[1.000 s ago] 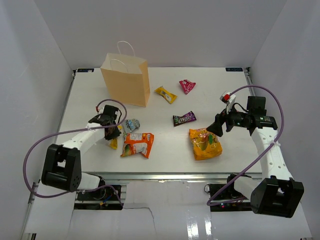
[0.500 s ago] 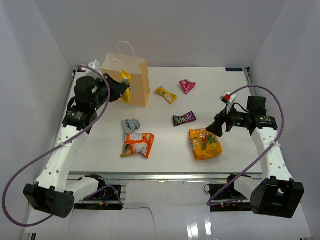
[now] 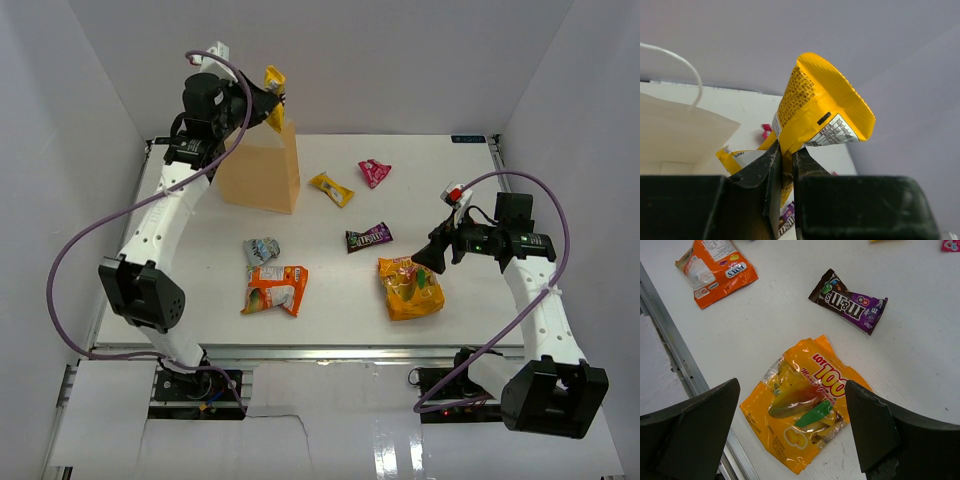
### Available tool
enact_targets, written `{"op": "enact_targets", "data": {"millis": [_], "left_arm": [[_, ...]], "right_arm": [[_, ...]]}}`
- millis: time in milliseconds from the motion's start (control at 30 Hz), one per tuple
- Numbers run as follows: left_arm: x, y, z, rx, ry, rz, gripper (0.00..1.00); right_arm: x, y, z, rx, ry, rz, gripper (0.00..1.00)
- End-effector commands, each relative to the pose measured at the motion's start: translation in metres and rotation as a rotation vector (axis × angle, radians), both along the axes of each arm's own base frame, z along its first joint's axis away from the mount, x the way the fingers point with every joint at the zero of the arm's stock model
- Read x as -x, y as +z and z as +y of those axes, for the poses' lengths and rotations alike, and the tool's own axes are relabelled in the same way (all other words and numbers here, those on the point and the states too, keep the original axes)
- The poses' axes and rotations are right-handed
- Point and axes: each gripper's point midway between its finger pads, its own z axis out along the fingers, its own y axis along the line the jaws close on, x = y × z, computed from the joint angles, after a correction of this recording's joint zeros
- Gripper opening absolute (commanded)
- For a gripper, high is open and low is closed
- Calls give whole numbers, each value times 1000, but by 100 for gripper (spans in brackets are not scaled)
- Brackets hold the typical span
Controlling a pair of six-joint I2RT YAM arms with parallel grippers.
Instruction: Place the snacks into the paper bag
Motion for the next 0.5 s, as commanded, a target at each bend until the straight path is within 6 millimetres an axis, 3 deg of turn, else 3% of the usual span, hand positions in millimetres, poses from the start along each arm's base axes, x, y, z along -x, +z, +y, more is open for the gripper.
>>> {"op": "enact_targets", "data": {"millis": [0,133,333,467], "left_arm": [[-13,15,9,-42,62,-43,18],[-29,-4,20,-97,133,-11,21],[-38,-12,27,-134,166,8,25],[-37,-13,27,-138,159,20,50]], "right_arm": [[1,17,5,-26,23,-55,91],[0,17,5,-29,23,-55,91],[0,15,7,-32,27,-49,91],[-2,14,8,-26,24,-43,91]]}}
